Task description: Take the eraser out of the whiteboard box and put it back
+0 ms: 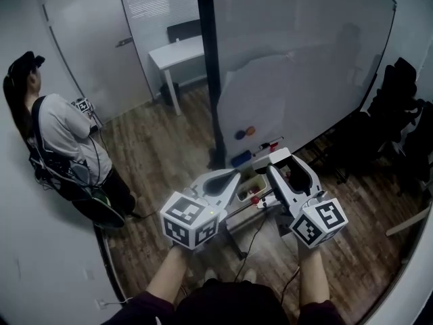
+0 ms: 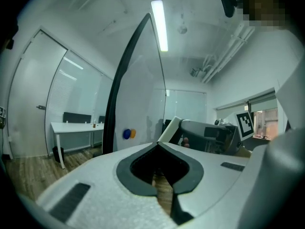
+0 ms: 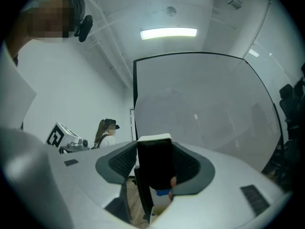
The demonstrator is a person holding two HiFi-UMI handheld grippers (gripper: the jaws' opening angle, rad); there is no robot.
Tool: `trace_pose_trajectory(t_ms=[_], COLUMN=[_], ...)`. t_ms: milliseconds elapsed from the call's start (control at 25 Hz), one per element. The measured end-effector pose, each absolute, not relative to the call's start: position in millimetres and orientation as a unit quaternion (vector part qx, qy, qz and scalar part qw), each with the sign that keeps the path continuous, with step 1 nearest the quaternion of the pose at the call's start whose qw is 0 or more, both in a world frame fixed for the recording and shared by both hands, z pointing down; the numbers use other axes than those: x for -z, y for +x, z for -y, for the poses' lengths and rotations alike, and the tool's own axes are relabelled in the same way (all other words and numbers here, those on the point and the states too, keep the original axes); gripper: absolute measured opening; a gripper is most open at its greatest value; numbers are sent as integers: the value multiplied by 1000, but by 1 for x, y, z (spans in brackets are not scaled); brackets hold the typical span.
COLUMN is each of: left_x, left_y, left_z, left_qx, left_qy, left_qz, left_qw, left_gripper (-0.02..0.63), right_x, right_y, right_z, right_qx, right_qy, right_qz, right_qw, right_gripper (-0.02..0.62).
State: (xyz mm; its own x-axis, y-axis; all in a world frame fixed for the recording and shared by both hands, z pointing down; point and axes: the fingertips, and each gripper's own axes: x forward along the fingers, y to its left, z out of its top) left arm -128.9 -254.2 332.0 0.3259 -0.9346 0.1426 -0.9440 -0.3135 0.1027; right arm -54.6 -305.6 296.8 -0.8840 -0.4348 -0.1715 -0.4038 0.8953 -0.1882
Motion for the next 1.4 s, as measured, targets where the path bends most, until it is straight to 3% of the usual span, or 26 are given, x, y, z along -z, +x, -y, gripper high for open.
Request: trace_pose_trajectory(t_ms=[760, 1400], left_x=[-336, -366], left_y=[-134, -135], left_z=[257, 262], left_qx=[-30, -25], left_qy=[811, 807], left_qz=[578, 578], left_qw=[80, 119], left_gripper=[5, 5], right_x=[-305, -340], right_y=[-59, -58], right_z=[308, 309], right_qx=[76, 103], right_qy=[-219, -228], right_qz=[-968, -966], right_qw=[98, 64], right_gripper=[225, 225])
